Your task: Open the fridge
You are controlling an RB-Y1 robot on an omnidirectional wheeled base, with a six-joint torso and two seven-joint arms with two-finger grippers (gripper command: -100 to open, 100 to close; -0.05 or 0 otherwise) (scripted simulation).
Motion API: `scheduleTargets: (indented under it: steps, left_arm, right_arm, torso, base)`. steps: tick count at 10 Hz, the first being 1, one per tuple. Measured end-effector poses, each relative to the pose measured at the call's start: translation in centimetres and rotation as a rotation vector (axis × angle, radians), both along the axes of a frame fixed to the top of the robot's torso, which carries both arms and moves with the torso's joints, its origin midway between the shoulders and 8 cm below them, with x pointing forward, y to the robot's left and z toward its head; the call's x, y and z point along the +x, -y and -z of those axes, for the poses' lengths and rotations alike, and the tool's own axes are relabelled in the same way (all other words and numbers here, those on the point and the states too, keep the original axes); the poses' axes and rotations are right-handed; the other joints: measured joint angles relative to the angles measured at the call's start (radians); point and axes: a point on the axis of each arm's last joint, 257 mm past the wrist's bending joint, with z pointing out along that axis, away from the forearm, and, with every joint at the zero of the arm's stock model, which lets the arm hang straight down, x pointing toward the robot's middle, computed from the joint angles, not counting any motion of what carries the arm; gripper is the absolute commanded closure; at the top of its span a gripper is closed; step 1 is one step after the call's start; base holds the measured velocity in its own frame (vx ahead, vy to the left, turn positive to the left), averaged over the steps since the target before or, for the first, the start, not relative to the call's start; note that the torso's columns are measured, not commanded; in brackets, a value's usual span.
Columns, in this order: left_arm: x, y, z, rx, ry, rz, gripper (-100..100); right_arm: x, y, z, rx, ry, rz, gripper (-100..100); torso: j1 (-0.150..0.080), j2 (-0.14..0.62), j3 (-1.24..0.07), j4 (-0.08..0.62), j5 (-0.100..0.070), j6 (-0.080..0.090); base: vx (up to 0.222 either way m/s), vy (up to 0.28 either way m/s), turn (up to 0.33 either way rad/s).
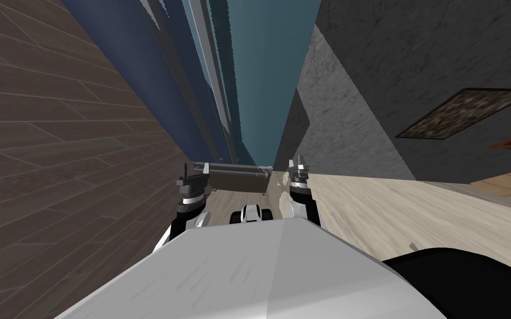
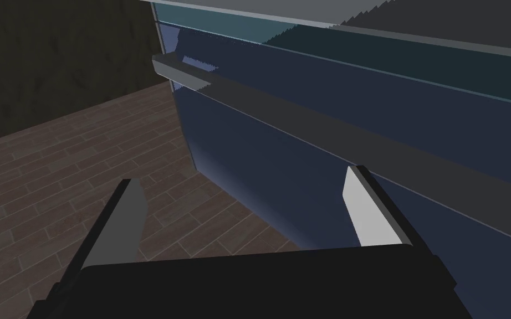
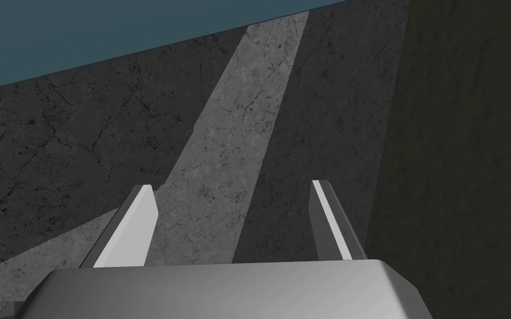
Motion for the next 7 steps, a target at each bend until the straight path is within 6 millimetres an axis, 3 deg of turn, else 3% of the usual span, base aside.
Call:
scheduleTargets:
  steps: [7]
  left_arm:
    - [0.5,-0.3,5.1,0.055,-0.027,0.009,-100]
  right_arm:
    - [0.0,0.0,0.0,0.0,0.0,0.0,0]
  torso:
    - [-0.001,0.0,0.0,0.0,0.0,0.0]
  base:
    - [0.072,0.002,-0.019]
